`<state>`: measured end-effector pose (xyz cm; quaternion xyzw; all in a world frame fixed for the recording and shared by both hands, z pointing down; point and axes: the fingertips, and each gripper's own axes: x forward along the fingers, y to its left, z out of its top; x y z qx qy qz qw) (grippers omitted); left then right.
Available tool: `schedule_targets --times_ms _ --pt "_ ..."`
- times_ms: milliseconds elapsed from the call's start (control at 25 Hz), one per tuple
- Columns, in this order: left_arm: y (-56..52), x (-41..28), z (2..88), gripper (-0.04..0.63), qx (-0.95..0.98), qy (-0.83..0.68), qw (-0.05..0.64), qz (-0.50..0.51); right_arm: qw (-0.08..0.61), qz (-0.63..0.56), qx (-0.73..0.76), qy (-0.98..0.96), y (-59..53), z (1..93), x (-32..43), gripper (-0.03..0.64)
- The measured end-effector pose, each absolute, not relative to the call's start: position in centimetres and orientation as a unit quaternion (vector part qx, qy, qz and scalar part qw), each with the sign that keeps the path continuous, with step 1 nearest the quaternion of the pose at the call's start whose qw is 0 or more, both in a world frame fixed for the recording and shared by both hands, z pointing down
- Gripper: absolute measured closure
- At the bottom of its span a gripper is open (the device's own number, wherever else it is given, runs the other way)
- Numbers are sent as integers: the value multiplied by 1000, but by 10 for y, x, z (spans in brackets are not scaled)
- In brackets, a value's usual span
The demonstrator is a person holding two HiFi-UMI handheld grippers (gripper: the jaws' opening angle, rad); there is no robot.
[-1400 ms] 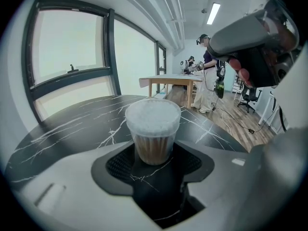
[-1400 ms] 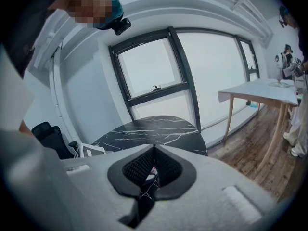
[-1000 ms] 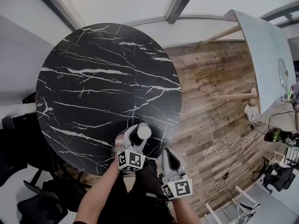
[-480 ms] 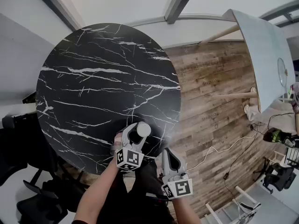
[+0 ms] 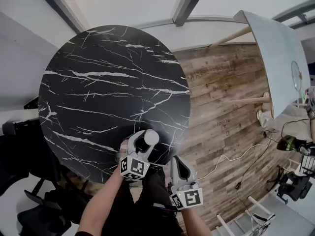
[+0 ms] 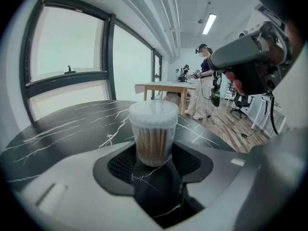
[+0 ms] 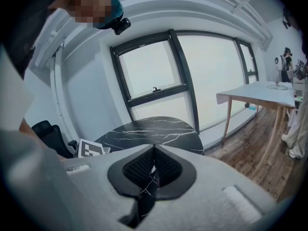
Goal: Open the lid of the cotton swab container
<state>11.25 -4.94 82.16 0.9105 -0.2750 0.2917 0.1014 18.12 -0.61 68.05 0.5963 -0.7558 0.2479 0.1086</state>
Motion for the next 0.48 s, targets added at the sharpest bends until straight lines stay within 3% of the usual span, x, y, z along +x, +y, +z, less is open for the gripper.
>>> schedule_targets --times_ms 480 --pt "-59 101 777 356 925 -259 90 264 109 234 593 -763 -9 668 174 618"
